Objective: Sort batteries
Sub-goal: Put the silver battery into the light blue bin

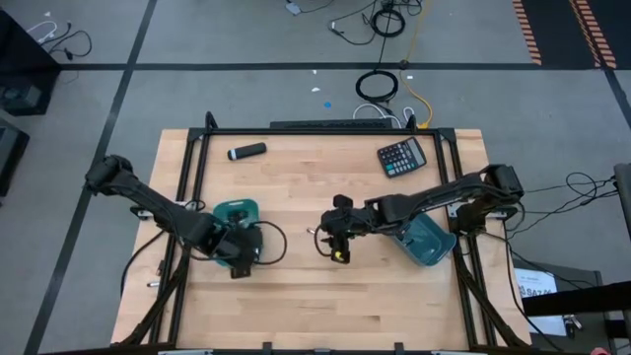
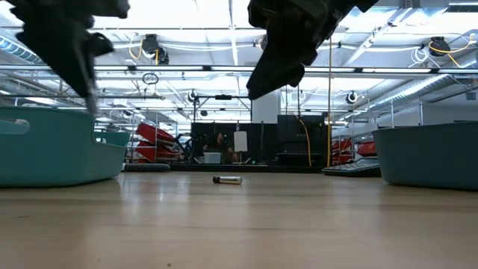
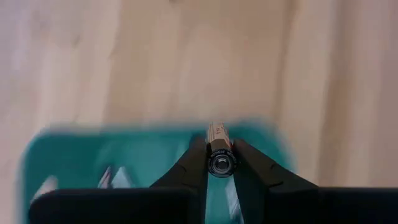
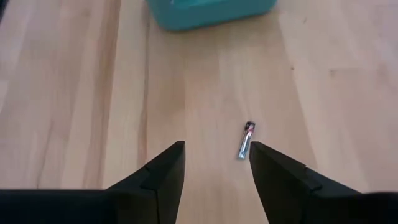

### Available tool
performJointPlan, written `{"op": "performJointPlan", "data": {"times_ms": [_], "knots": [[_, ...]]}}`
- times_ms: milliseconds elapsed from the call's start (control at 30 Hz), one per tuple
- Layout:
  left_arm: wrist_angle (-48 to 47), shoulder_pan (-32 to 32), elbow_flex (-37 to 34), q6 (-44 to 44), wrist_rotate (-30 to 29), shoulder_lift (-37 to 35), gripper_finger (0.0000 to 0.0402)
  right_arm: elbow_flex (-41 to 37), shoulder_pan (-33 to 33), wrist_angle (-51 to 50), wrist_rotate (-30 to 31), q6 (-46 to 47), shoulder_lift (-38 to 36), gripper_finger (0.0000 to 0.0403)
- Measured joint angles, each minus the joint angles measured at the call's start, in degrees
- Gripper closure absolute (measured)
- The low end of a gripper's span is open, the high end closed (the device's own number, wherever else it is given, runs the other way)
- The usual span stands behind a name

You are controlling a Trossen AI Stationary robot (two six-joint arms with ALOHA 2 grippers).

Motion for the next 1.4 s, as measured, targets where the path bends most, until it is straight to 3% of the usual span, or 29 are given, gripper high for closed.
{"op": "performJointPlan", "data": {"times_ms": [100,233,367,433,633,767,1267,1400], "knots": [[-9.36,-0.70,1.82,-4.72,0.92,-0.25,0.0344,-0.05,0.68,-0.29,0.94,-0.04,1.01,0.0232],[-15.09,-0.81,0.67,-10.22,6.70,-0.23,0.0344,-0.06,1.42,-0.51,1.46,-0.04,1.64,0.0232],[-19.75,-0.81,-0.33,-16.53,2.14,-0.19,0.0344,-0.06,2.11,-0.39,1.47,-0.05,1.77,0.0232],[-20.97,-0.76,-0.33,-18.29,1.80,-0.16,0.0315,-0.07,2.23,-0.39,1.44,-0.13,1.77,0.0232],[-20.52,-0.81,-0.33,-20.55,3.71,-0.16,0.0177,-0.06,1.83,-0.20,1.62,-0.44,2.41,0.0232],[-20.46,-0.81,-0.33,-21.25,3.89,-0.14,0.0136,-0.07,1.12,0.73,2.80,-0.84,5.14,0.0232],[-17.44,-0.70,-0.33,-19.57,-9.28,-0.14,0.0128,-0.09,-3.27,11.29,5.42,-3.73,18.81,0.0234],[-14.32,-0.70,-0.35,-18.47,-12.25,-0.14,0.0128,0.24,-3.30,12.08,5.23,-4.77,20.91,0.0275]]}}
